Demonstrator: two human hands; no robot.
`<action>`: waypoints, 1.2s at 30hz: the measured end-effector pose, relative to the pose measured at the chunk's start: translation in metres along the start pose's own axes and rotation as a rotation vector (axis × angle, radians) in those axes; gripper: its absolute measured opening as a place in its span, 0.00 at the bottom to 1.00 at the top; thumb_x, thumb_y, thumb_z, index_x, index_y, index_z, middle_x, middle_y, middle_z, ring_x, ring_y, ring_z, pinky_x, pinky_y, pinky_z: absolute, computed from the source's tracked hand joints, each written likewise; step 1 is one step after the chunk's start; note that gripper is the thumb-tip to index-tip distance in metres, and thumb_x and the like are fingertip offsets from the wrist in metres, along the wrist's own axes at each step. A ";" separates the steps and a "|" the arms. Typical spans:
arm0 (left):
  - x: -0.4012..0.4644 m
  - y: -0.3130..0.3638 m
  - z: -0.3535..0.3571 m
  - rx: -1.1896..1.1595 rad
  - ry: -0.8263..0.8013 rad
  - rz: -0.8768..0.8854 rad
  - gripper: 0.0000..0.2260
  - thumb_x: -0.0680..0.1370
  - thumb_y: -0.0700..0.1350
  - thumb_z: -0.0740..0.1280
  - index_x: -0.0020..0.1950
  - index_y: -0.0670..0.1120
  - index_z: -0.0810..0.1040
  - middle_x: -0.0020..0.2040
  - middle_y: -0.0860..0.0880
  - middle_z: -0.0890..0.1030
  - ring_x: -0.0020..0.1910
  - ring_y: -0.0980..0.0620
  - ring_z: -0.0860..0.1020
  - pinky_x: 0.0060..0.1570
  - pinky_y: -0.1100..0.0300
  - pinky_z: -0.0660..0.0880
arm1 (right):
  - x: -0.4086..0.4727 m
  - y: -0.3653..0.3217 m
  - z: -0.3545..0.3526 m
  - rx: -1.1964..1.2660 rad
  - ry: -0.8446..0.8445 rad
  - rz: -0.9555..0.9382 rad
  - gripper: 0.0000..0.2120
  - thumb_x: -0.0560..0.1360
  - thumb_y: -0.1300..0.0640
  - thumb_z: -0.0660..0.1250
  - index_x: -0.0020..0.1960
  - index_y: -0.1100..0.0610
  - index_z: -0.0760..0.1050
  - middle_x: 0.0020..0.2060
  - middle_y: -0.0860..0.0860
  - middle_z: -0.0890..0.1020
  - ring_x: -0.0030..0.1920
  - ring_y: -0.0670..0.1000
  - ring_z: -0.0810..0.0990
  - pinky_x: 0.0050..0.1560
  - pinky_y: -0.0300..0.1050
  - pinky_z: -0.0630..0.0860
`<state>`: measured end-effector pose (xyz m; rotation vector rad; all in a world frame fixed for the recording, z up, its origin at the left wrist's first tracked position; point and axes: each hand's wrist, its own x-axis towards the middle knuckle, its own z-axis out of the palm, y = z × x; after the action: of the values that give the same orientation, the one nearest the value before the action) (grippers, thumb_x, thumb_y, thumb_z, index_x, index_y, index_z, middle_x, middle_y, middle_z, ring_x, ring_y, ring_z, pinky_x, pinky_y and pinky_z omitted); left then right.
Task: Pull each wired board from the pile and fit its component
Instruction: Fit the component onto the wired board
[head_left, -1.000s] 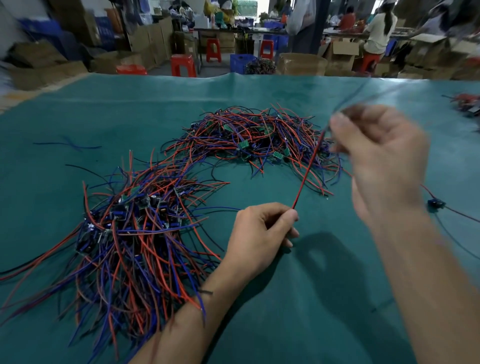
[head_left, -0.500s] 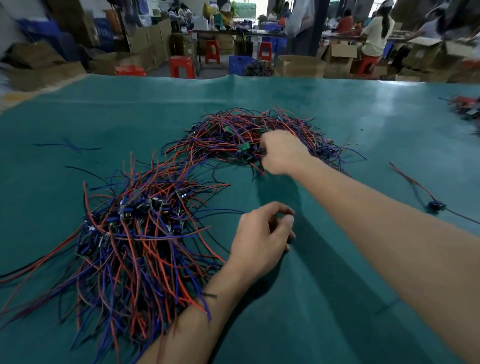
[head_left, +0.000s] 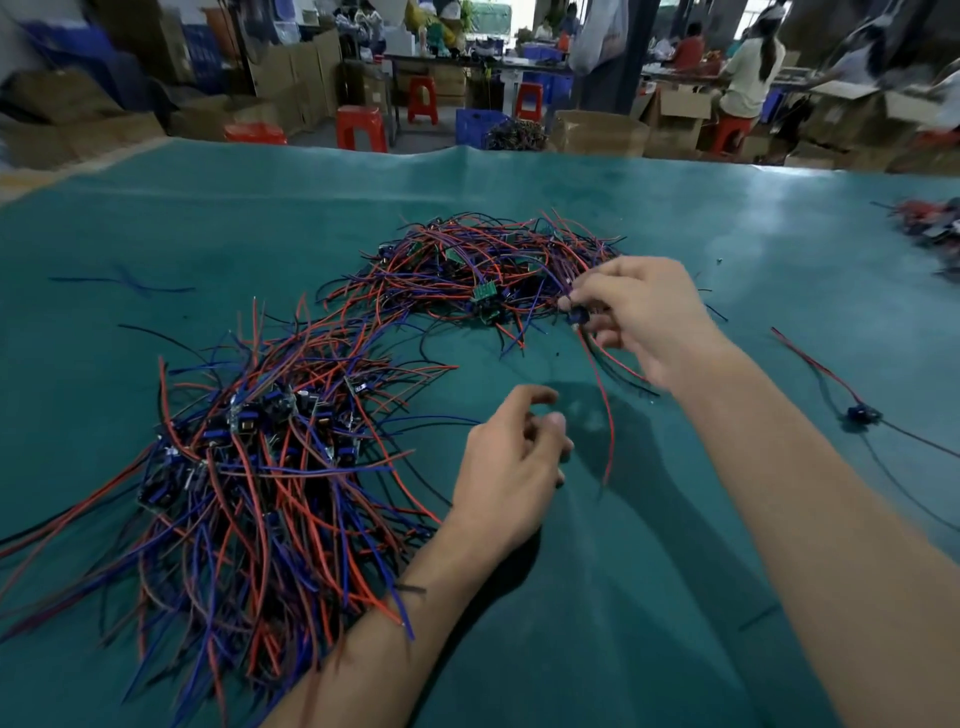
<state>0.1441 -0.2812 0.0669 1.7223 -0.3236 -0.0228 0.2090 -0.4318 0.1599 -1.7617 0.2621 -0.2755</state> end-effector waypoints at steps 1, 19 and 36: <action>0.000 0.000 0.000 -0.014 0.020 -0.002 0.06 0.84 0.46 0.61 0.58 0.51 0.76 0.40 0.48 0.84 0.31 0.53 0.80 0.34 0.57 0.76 | -0.013 -0.002 -0.006 0.138 -0.046 0.050 0.05 0.71 0.65 0.69 0.42 0.57 0.80 0.43 0.60 0.87 0.29 0.50 0.78 0.27 0.37 0.69; -0.001 0.003 -0.004 -0.076 -0.007 -0.029 0.11 0.83 0.40 0.63 0.41 0.47 0.77 0.29 0.51 0.78 0.26 0.50 0.73 0.29 0.53 0.75 | -0.080 0.050 0.006 0.545 -0.143 0.201 0.02 0.68 0.63 0.75 0.39 0.61 0.84 0.41 0.57 0.83 0.36 0.48 0.80 0.35 0.37 0.79; -0.005 0.004 -0.001 0.119 -0.140 0.022 0.11 0.83 0.41 0.62 0.43 0.47 0.78 0.26 0.53 0.77 0.24 0.56 0.72 0.29 0.61 0.70 | -0.044 0.066 -0.054 0.330 0.707 -0.084 0.11 0.78 0.61 0.71 0.38 0.53 0.78 0.31 0.50 0.76 0.25 0.42 0.72 0.30 0.36 0.74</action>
<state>0.1391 -0.2794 0.0702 1.8395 -0.4554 -0.1106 0.1485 -0.4810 0.1042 -1.2979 0.6096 -0.9494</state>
